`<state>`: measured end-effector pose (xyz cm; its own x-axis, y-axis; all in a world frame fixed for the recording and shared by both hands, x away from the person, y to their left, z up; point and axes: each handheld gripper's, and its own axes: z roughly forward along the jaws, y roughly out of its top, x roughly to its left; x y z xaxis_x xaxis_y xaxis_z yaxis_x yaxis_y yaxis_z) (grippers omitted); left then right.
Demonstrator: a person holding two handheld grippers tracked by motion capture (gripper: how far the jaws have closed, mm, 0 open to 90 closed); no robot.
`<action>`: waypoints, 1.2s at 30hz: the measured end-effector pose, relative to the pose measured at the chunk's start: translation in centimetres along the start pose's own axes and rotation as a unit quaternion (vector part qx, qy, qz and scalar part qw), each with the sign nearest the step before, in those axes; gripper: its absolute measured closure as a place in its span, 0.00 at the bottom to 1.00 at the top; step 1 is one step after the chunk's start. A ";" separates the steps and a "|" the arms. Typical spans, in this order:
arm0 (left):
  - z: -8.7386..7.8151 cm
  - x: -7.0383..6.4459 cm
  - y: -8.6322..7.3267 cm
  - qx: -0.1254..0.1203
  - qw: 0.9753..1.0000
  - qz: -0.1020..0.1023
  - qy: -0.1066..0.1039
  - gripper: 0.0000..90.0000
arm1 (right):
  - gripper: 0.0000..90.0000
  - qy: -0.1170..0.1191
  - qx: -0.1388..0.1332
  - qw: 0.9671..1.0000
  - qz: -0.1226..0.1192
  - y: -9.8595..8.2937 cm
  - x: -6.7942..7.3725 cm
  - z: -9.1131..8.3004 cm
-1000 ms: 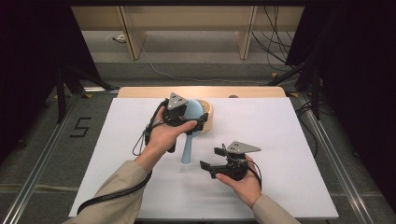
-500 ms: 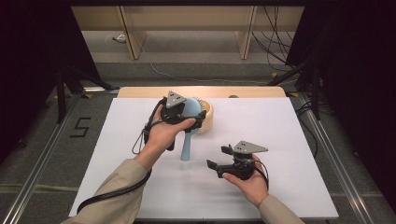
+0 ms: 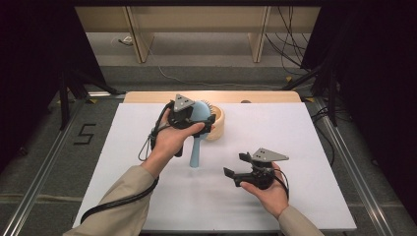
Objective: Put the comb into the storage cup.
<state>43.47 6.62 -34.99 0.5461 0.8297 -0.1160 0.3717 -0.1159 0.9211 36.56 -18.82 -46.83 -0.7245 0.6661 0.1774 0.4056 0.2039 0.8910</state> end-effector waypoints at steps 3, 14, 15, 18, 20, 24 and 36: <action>0.0 0.1 0.1 -0.002 1.000 -0.001 0.003 0.22 | 0.18 -0.003 -0.001 1.000 0.001 -0.1 -0.3 -0.3; 0.1 0.3 0.4 -0.008 1.000 -0.001 0.007 0.22 | 0.18 -0.020 -0.011 1.000 0.004 -0.2 -1.2 -1.9; 0.2 0.3 0.4 -0.008 1.000 -0.001 0.007 0.22 | 0.18 -0.021 -0.012 1.000 0.003 -0.3 -1.3 -2.1; 0.3 0.3 0.5 -0.010 1.000 0.000 0.008 0.22 | 0.18 -0.025 -0.015 1.000 0.006 -0.4 -1.5 -2.6; 0.3 0.3 0.6 -0.010 1.000 -0.001 0.010 0.22 | 0.18 -0.028 -0.016 0.999 0.006 -0.4 -1.7 -2.9; 0.5 0.5 0.6 -0.017 1.000 -0.006 0.015 0.22 | 0.18 -0.034 -0.017 0.999 0.009 -0.6 -1.9 -3.5; 0.4 0.9 1.0 -0.026 0.999 -0.008 0.027 0.22 | 0.18 -0.040 -0.022 0.999 0.008 -1.0 -2.2 -4.6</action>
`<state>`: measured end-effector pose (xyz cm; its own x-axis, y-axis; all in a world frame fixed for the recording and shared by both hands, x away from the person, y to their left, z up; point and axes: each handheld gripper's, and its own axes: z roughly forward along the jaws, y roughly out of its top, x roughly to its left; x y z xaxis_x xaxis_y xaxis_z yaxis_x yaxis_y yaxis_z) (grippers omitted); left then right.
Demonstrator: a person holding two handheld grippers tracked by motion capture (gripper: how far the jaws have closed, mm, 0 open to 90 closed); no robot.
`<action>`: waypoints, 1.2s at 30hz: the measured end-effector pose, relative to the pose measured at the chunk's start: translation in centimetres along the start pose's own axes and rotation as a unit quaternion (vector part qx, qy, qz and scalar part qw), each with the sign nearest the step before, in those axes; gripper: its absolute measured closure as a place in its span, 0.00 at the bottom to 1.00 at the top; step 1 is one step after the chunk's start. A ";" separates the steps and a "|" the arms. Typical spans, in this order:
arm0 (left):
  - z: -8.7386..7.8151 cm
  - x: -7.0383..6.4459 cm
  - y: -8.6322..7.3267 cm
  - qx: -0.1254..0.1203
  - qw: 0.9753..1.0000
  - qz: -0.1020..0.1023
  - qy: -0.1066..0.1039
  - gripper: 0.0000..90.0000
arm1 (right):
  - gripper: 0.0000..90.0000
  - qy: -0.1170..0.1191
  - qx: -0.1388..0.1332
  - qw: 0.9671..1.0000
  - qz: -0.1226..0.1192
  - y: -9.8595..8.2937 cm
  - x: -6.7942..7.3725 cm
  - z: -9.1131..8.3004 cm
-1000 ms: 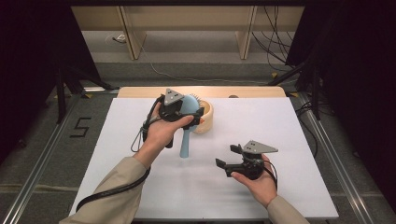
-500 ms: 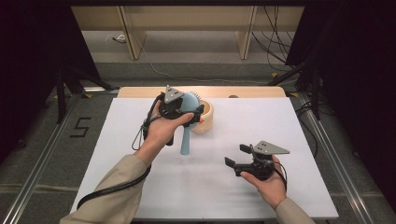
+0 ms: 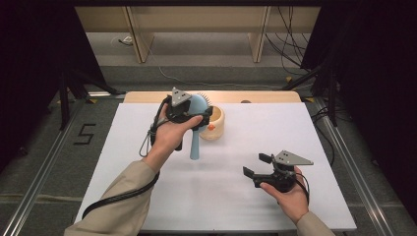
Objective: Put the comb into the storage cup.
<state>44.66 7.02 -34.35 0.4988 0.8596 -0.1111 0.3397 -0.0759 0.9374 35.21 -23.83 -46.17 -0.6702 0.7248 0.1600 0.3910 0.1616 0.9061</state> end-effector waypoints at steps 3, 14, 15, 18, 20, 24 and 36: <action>0.0 0.1 0.1 -0.002 1.000 0.000 0.003 0.22 | 0.18 -0.003 -0.002 1.000 0.001 0.0 -0.1 -0.3; 0.1 0.2 1.1 -0.014 1.000 0.001 0.014 0.22 | 0.18 -0.010 -0.001 1.000 0.000 -0.4 -0.4 -1.0; 0.1 0.2 1.2 -0.015 1.000 0.002 0.015 0.22 | 0.18 -0.010 -0.002 1.000 -0.001 -0.4 -0.4 -1.0; 0.2 0.3 1.5 -0.020 1.000 0.004 0.018 0.22 | 0.18 -0.011 -0.002 1.000 -0.001 -0.4 -0.4 -1.1; 0.2 0.3 1.7 -0.022 1.000 0.005 0.019 0.22 | 0.18 -0.011 -0.003 1.000 -0.001 -0.4 -0.5 -1.2; 0.4 0.5 1.9 -0.026 0.999 0.008 0.023 0.22 | 0.18 -0.012 -0.002 1.000 0.002 -0.5 -0.5 -1.3; 0.7 0.8 2.7 -0.027 0.999 0.013 0.024 0.22 | 0.18 -0.015 -0.004 1.000 0.003 -0.5 -0.7 -1.5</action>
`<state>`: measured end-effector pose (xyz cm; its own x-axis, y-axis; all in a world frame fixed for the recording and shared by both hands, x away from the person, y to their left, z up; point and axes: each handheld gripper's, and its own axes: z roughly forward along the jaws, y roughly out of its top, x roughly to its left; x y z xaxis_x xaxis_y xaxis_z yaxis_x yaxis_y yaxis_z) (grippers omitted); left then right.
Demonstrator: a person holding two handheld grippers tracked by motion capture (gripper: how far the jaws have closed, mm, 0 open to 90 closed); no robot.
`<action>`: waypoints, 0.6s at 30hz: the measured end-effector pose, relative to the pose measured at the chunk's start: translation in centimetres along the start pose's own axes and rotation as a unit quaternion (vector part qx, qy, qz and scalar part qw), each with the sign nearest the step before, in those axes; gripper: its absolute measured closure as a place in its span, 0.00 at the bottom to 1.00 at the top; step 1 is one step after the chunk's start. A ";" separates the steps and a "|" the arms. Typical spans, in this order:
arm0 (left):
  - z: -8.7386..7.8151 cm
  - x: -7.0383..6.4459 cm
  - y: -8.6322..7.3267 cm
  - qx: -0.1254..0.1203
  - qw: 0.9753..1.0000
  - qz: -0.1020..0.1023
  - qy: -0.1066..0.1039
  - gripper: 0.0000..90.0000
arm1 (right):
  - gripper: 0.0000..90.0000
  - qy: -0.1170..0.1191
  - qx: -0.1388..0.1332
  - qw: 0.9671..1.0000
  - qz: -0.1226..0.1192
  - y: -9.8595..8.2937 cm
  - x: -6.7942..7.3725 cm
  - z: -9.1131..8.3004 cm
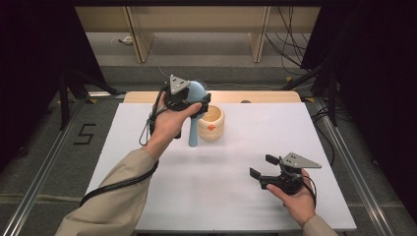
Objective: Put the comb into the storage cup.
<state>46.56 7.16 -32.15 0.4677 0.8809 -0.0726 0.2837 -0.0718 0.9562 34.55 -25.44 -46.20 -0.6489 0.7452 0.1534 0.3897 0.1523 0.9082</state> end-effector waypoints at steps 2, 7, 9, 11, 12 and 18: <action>0.0 0.0 0.2 -0.001 1.000 -0.001 0.001 0.22 | 0.18 0.000 -0.001 1.000 0.000 0.0 0.0 0.0; -0.1 0.1 0.6 -0.006 1.000 -0.002 0.001 0.22 | 0.18 -0.001 -0.001 1.000 0.001 0.0 -0.1 -0.1; -0.1 0.1 0.8 -0.006 1.000 -0.001 0.002 0.22 | 0.18 -0.001 -0.001 1.000 0.001 0.0 -0.1 -0.1; 0.0 0.1 0.9 -0.007 1.000 -0.002 0.003 0.22 | 0.18 -0.002 -0.001 1.000 0.001 0.0 -0.1 -0.1; 0.0 0.1 0.9 -0.007 1.000 -0.001 0.003 0.22 | 0.18 -0.002 -0.001 1.000 0.001 0.0 -0.1 -0.1; 0.0 0.2 1.3 -0.011 1.000 -0.002 0.004 0.22 | 0.18 -0.002 -0.001 1.000 0.002 -0.1 -0.2 -0.1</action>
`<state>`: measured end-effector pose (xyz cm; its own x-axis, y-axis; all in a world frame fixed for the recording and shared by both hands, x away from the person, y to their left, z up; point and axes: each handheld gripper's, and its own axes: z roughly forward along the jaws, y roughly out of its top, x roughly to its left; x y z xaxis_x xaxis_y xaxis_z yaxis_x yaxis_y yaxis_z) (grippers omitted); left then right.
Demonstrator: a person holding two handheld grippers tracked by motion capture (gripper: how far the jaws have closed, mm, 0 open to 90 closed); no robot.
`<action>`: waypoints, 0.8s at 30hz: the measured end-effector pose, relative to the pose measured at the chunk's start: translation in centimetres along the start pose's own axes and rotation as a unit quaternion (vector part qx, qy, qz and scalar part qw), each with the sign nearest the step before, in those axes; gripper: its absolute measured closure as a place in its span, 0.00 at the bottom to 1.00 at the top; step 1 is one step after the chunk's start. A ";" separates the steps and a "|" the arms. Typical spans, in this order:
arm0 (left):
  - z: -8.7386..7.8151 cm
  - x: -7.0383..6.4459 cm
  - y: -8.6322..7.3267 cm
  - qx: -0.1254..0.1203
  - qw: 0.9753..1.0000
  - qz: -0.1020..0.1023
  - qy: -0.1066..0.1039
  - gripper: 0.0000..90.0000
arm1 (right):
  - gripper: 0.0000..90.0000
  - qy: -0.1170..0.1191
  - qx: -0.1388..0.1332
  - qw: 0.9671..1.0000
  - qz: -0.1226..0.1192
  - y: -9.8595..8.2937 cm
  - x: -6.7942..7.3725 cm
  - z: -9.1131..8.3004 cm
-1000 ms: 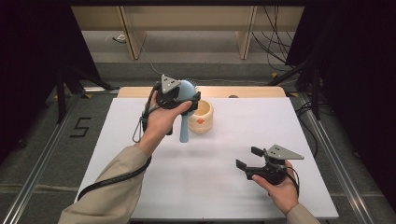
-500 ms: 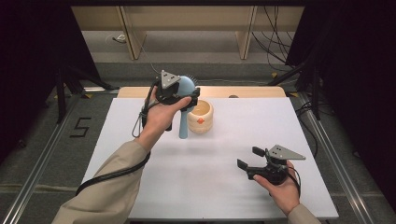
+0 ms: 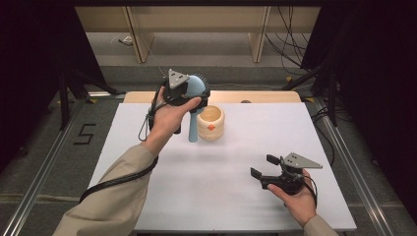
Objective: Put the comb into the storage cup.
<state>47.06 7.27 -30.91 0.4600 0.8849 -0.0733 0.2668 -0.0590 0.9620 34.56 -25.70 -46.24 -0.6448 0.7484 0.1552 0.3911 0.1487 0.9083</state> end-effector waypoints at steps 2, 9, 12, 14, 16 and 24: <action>0.0 0.0 0.1 -0.003 1.000 -0.001 0.000 0.22 | 0.18 0.000 0.000 1.000 0.001 0.0 0.0 0.0; 0.3 -0.1 0.5 -0.008 1.000 0.001 -0.001 0.22 | 0.18 0.000 0.000 1.000 0.002 -0.1 -0.1 0.0; 0.4 -0.1 0.7 -0.009 1.000 0.004 -0.001 0.22 | 0.18 0.000 0.000 1.000 0.002 -0.1 -0.1 0.0; 0.5 -0.1 0.8 -0.010 1.000 0.004 0.000 0.22 | 0.18 0.000 0.000 1.000 0.003 -0.1 -0.1 0.0; 0.6 -0.1 0.9 -0.011 1.000 0.005 0.000 0.22 | 0.18 0.000 0.000 1.000 0.002 -0.1 -0.1 0.0; 1.1 0.0 1.2 -0.010 1.000 0.007 -0.001 0.22 | 0.18 0.001 -0.001 1.000 0.003 -0.1 -0.1 0.0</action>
<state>48.32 6.62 -30.08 0.4649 0.8833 -0.0597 0.2430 -0.0625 0.9680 34.58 -25.80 -46.35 -0.6435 0.7485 0.1603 0.3937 0.1441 0.9079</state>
